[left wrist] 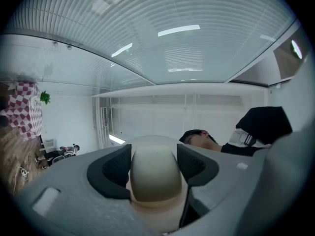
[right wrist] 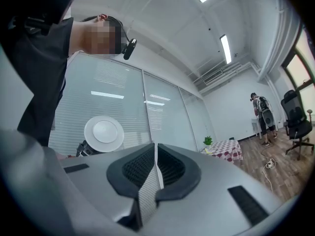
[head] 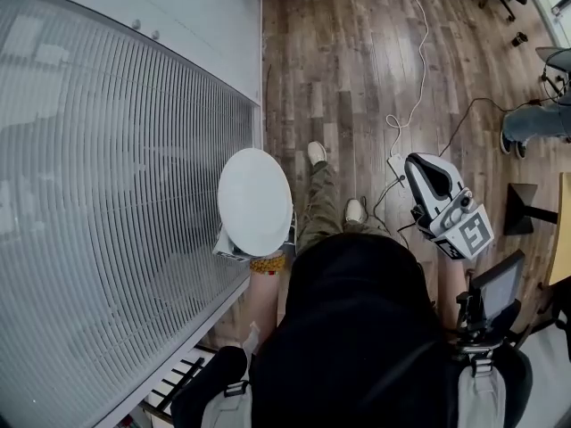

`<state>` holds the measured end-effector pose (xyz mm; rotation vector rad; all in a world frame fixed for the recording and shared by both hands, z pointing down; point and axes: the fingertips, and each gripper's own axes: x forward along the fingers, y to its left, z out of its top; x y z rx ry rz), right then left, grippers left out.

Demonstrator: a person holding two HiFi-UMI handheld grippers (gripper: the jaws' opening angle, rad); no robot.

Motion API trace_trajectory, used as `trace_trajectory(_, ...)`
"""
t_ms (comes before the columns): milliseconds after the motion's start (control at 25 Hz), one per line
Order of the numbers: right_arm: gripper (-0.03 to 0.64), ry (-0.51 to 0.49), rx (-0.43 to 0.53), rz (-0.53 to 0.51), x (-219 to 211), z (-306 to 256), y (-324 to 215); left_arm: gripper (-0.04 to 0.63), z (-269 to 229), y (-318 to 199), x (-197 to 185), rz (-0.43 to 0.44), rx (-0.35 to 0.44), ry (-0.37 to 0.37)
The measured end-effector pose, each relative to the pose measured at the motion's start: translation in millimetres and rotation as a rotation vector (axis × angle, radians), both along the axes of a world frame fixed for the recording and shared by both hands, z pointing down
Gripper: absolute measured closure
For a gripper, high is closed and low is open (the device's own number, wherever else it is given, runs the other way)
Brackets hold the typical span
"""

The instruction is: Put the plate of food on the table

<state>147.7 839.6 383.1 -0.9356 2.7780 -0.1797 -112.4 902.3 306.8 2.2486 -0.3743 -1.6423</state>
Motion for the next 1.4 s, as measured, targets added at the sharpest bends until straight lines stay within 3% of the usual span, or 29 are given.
trace_trajectory(240, 0.604, 0.015, 0.011, 0.061, -11.9, -5.2, -53.9, 0.305, 7.6, -65.5, -22.5, 0.046, 0.002, 0.024)
trace_trajectory(560, 0.604, 0.076, 0.017, 0.084, -79.4, -5.5, -189.9, 0.305, 15.5, -210.1, -75.2, 0.118, 0.023, 0.058)
trace_trajectory(920, 0.604, 0.066, 0.175, -0.013, -168.3, -40.0, -276.9, 0.305, 3.3, -305.2, -80.4, 0.175, 0.023, 0.016)
trace_trajectory(1120, 0.604, 0.128, 0.135, -0.045, -204.0, -2.0, -332.4, 0.305, 35.9, -363.2, -98.4, 0.190, -0.044, 0.015)
trace_trajectory(1280, 0.604, 0.156, 0.117, -0.062, -203.2, 7.1, -341.4, 0.305, 42.7, -372.3, -91.9, 0.209, -0.058, 0.013)
trace_trajectory(1400, 0.604, 0.166, 0.089, -0.044, -214.6, 29.5, -368.1, 0.305, 72.6, -406.1, -107.1, 0.220, -0.098, 0.012)
